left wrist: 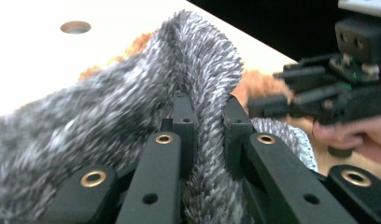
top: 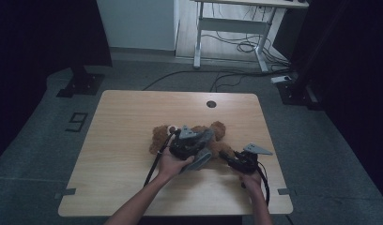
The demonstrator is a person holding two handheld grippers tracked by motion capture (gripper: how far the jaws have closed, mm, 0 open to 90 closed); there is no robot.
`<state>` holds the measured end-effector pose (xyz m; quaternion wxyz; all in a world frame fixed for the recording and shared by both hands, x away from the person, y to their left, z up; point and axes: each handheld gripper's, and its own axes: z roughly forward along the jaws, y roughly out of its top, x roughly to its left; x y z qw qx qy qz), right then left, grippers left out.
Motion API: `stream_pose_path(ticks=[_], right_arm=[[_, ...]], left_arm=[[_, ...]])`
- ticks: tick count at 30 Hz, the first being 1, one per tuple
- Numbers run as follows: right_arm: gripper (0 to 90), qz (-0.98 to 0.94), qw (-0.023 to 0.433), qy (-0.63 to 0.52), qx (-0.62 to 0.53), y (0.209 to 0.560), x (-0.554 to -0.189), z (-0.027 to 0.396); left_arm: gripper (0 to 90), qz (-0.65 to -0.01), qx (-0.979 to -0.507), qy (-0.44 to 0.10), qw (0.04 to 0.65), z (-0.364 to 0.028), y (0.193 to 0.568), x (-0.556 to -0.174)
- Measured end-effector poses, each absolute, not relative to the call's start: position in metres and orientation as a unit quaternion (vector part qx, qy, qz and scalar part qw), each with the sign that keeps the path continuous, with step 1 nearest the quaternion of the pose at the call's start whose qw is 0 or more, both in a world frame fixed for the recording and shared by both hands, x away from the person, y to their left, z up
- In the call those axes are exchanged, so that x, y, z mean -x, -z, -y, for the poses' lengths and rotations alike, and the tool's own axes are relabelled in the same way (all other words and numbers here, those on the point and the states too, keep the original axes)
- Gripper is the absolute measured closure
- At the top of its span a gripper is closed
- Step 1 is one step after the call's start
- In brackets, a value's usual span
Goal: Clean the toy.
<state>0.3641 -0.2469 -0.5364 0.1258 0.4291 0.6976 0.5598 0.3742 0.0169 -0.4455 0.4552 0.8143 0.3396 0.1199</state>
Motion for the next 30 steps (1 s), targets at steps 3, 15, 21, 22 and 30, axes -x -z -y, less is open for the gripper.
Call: stream_pose_path(ticks=[3,15,21,22,30], right_arm=[[60.3,-0.699,0.129,-0.558,-0.428,0.537,-0.364,0.245],[60.6,-0.709,0.136,-0.542,-0.430,0.541,-0.365,0.244],[60.6,-0.710,0.137,-0.545,-0.423,0.539,-0.364,0.243],[60.6,-0.711,0.137,-0.545,-0.423,0.539,-0.364,0.243],[60.5,-0.710,0.136,-0.547,-0.422,0.539,-0.365,0.245]], left_arm=[[79.3,-0.337,-0.819,-0.116,0.450,0.001,0.447,-0.380],[79.5,-0.295,-0.856,-0.111,0.409,0.032,0.481,-0.369],[79.6,-0.314,-0.845,-0.110,0.419,0.008,0.477,-0.369],[79.6,-0.316,-0.843,-0.112,0.421,0.001,0.476,-0.368],[79.5,-0.332,-0.833,-0.130,0.424,-0.045,0.479,-0.355]])
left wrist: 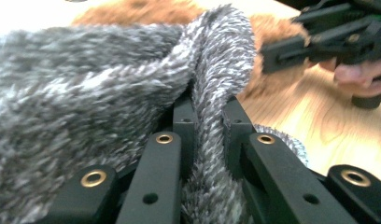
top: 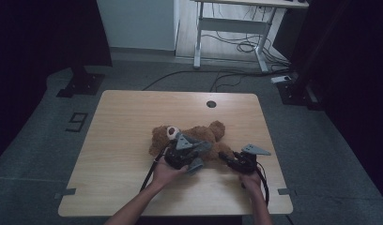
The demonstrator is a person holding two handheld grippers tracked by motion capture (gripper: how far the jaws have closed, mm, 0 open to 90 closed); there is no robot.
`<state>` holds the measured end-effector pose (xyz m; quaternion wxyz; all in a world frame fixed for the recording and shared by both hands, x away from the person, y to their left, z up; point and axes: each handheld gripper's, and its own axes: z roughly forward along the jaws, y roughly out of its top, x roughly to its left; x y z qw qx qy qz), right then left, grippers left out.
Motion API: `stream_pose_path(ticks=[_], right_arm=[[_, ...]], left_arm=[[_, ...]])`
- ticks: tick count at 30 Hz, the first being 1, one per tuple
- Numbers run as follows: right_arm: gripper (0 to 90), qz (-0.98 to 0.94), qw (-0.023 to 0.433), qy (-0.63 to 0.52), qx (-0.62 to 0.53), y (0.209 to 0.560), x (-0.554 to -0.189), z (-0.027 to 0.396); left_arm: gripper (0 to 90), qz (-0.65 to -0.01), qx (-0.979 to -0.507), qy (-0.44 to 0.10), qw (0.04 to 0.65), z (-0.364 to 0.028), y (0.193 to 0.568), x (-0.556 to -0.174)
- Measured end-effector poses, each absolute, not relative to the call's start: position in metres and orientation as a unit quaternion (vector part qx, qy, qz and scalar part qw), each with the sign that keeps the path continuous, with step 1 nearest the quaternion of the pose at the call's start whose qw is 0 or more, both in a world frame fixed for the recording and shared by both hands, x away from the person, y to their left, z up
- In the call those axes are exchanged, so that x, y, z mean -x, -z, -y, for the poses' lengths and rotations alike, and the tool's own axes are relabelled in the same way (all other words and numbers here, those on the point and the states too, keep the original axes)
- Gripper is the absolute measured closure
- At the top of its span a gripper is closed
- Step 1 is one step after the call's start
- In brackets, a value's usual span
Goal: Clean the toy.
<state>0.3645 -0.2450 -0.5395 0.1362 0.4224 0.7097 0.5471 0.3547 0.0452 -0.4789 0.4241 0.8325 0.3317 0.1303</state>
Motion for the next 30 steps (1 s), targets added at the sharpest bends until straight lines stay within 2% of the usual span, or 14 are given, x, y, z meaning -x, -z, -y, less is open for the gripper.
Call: stream_pose_path(ticks=[6,10,17,22,25,28,30], right_arm=[[60.3,-0.708,0.136,-0.551,-0.420,0.541,-0.365,0.244],[60.2,-0.708,0.136,-0.551,-0.420,0.541,-0.365,0.244],[60.2,-0.707,0.136,-0.551,-0.423,0.542,-0.365,0.244],[60.0,-0.709,0.139,-0.549,-0.420,0.542,-0.366,0.246],[59.9,-0.710,0.136,-0.549,-0.419,0.542,-0.365,0.246],[59.9,-0.712,0.138,-0.548,-0.417,0.541,-0.365,0.245],[59.7,-0.711,0.135,-0.548,-0.420,0.542,-0.366,0.246]], left_arm=[[79.4,-0.361,-0.817,-0.130,0.432,-0.077,0.480,-0.355],[79.1,-0.363,-0.806,-0.136,0.447,-0.082,0.469,-0.359],[78.8,-0.349,-0.804,-0.151,0.458,-0.048,0.435,-0.383],[78.9,-0.357,-0.820,-0.141,0.425,-0.022,0.447,-0.401],[79.0,-0.369,-0.812,-0.139,0.431,-0.033,0.451,-0.400],[79.1,-0.374,-0.812,-0.190,0.406,-0.051,0.453,-0.393],[79.2,-0.384,-0.806,-0.178,0.413,-0.068,0.455,-0.390]])
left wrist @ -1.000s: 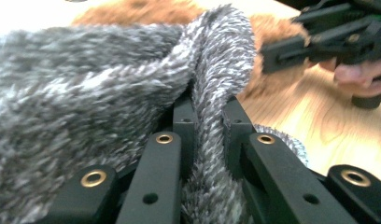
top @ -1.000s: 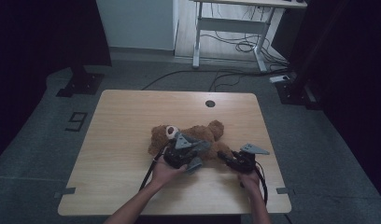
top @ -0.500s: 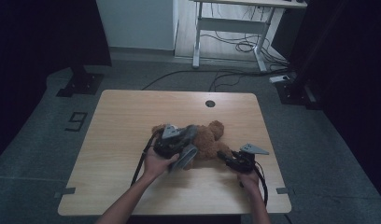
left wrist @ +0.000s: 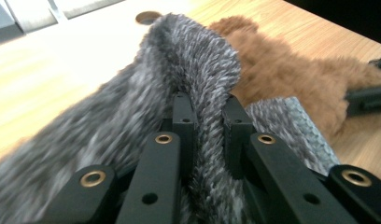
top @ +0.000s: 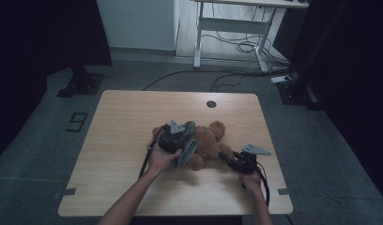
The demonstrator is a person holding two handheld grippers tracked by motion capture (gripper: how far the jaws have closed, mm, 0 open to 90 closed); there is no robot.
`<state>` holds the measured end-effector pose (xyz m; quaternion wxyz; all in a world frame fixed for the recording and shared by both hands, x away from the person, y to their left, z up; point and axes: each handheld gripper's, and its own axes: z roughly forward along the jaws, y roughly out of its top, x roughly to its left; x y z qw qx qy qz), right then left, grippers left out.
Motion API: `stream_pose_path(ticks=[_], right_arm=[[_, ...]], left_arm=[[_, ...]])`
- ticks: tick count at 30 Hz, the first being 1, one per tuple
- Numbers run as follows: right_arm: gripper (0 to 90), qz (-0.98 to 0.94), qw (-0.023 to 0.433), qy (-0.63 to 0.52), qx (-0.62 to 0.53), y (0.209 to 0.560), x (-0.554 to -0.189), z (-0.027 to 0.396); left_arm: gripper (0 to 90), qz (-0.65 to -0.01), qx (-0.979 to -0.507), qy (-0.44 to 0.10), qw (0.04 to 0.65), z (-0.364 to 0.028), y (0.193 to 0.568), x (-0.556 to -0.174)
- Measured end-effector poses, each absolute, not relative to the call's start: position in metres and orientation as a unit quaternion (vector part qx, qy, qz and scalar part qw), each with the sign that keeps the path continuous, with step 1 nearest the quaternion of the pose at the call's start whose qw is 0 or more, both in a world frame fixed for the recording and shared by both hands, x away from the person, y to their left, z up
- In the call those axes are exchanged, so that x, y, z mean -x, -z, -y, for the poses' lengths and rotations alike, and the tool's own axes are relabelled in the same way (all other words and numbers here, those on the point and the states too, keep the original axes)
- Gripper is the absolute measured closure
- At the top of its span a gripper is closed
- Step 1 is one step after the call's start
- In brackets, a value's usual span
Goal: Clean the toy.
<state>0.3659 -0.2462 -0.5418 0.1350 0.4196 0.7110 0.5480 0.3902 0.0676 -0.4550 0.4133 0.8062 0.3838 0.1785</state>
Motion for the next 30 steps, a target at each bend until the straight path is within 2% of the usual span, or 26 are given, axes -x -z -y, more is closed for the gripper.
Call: stream_pose_path(ticks=[7,17,23,30], right_arm=[[59.4,-0.714,0.134,-0.548,-0.415,0.541,-0.365,0.243],[59.1,-0.716,0.131,-0.547,-0.414,0.541,-0.364,0.243],[59.3,-0.723,0.127,-0.543,-0.407,0.541,-0.364,0.241],[59.7,-0.735,0.136,-0.526,-0.406,0.544,-0.365,0.234]], left_arm=[[79.1,-0.384,-0.793,-0.181,0.436,-0.103,0.449,-0.371],[78.5,-0.435,-0.771,-0.191,0.424,-0.149,0.457,-0.364],[78.2,-0.457,-0.773,-0.145,0.416,-0.167,0.476,-0.366],[78.1,-0.462,-0.768,-0.127,0.425,-0.169,0.491,-0.364]])
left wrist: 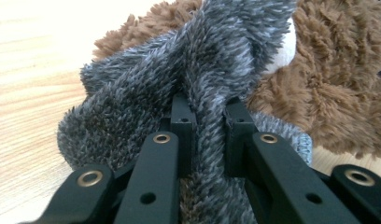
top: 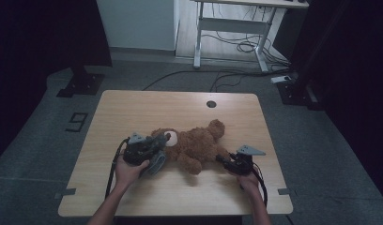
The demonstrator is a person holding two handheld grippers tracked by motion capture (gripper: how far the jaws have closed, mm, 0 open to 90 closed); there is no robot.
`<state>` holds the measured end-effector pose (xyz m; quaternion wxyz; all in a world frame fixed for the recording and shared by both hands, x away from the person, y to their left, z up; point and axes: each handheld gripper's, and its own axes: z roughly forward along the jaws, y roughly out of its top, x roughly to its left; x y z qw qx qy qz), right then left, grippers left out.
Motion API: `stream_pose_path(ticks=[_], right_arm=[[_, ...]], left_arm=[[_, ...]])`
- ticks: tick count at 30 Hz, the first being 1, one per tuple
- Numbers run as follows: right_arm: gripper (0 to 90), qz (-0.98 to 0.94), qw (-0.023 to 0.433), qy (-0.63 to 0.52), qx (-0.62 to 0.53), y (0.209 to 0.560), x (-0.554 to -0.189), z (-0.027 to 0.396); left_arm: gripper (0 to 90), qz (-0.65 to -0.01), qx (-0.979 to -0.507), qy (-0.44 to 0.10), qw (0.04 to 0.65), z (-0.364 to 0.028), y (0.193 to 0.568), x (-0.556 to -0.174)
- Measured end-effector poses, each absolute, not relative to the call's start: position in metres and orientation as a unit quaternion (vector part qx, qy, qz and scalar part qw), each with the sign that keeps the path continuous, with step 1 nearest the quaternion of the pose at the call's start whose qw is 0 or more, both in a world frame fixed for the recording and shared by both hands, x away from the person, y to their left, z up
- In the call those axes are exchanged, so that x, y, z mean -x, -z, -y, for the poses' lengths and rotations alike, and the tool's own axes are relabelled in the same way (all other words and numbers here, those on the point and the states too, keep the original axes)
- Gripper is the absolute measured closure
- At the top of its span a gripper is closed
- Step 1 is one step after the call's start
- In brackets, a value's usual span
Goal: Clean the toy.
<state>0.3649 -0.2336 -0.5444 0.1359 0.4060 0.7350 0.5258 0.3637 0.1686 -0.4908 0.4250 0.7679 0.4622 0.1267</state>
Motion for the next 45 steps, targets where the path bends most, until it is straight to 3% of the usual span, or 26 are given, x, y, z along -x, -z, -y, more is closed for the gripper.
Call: stream_pose_path(ticks=[13,22,33,45], right_arm=[[59.7,-0.708,0.159,-0.523,-0.446,0.549,-0.385,0.245],[56.3,-0.707,0.166,-0.526,-0.442,0.547,-0.378,0.247],[38.5,-0.692,0.180,-0.549,-0.433,0.541,-0.370,0.249],[38.5,-0.687,0.178,-0.554,-0.434,0.541,-0.366,0.253]], left_arm=[[78.2,-0.471,-0.760,-0.135,0.427,-0.144,0.496,-0.410],[78.4,-0.497,-0.754,-0.154,0.401,-0.172,0.502,-0.398],[75.4,-0.471,-0.764,-0.177,0.404,-0.194,0.481,-0.370],[73.4,-0.489,-0.767,-0.181,0.374,-0.242,0.496,-0.337]])
